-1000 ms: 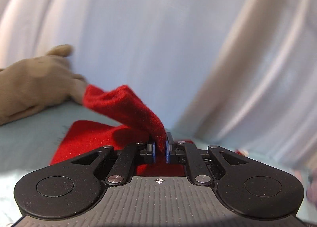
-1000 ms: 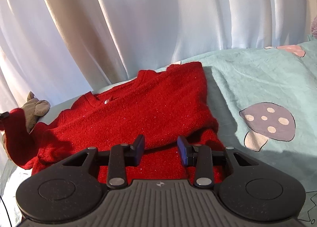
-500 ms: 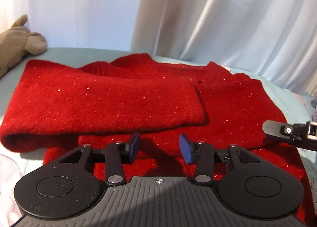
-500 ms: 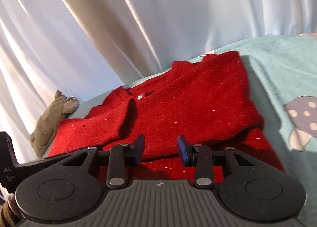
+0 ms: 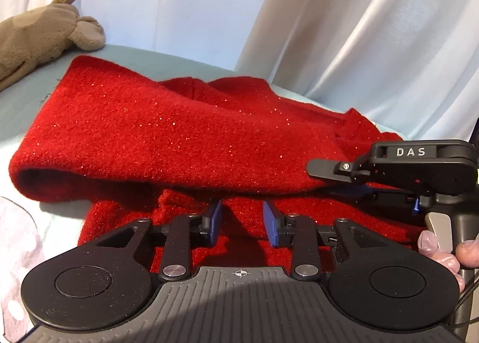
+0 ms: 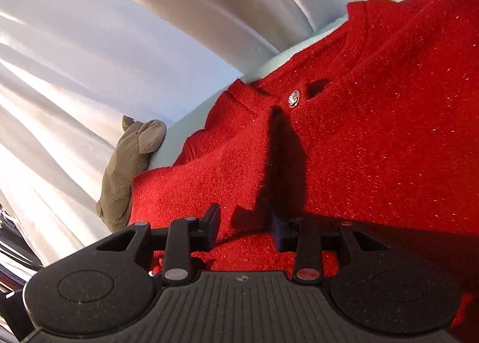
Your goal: Fold small clothes
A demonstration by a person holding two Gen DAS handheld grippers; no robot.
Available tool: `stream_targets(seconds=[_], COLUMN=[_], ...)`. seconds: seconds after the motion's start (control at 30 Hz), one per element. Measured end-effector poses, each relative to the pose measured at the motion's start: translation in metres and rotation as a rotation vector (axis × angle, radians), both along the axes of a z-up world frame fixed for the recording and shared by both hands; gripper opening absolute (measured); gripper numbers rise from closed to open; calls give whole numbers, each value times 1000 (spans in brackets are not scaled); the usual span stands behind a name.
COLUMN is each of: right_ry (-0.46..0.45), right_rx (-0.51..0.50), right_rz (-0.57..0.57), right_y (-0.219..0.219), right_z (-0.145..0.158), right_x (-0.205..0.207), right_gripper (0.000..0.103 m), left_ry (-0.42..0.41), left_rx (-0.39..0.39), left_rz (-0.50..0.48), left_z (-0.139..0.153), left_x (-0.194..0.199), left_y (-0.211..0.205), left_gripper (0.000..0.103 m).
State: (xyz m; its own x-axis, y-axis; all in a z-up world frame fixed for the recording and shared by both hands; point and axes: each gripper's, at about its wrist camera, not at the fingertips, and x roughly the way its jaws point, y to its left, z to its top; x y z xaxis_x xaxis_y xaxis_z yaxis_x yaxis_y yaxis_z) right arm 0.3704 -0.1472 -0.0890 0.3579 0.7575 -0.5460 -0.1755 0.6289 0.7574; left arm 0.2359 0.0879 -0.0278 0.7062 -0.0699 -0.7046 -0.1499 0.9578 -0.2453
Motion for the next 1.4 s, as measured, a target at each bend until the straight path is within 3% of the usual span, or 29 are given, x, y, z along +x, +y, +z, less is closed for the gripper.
stream_targets(seconds=[0.03,0.13,0.3,0.4,0.53,0.67,0.83,0.87,1.1,1.23,1.4], right_ry=[-5,-116,-316,-385,-284,-155,-119,-118,-337,-379,-384], right_rx=[-3,-66,-116,-238,-311,-244,-118,-118,-202,-228,-316], right_rz=[-3,-10,-63,-119,-203,-243,-271,-270,-294,-297,-320], right_y=[2,2,-40,-73,-115,-131,-128,-122,-127,-134,-145], right_z=[0,18,65,73,52,26,14,13,54,67,61], right_x=[2,-5,-25,-33,-27,-23,-14,-12,-33,-37,-37], right_gripper=[13,13,13,13,15,31,28,15,13,13,13], left_ry=[2,7,-8,-4,3,9,12,10,8,26,26], left_rx=[-7,-30,-56,-54,-42,-33,-43,-44,-25,-34,-55], left_rz=[5,41,99,123,124,127,136,139,174,189,169], left_z=[0,2,6,5,6,7,8,9,10,7,12], left_x=[2,-1,-4,-3,-1,-1,-1,-1,-6,-8,-14], left_y=[1,13,31,37,35,32,33,33,45,52,54], left_gripper=[30,24,17,12,11,11,11,11,11,16,16])
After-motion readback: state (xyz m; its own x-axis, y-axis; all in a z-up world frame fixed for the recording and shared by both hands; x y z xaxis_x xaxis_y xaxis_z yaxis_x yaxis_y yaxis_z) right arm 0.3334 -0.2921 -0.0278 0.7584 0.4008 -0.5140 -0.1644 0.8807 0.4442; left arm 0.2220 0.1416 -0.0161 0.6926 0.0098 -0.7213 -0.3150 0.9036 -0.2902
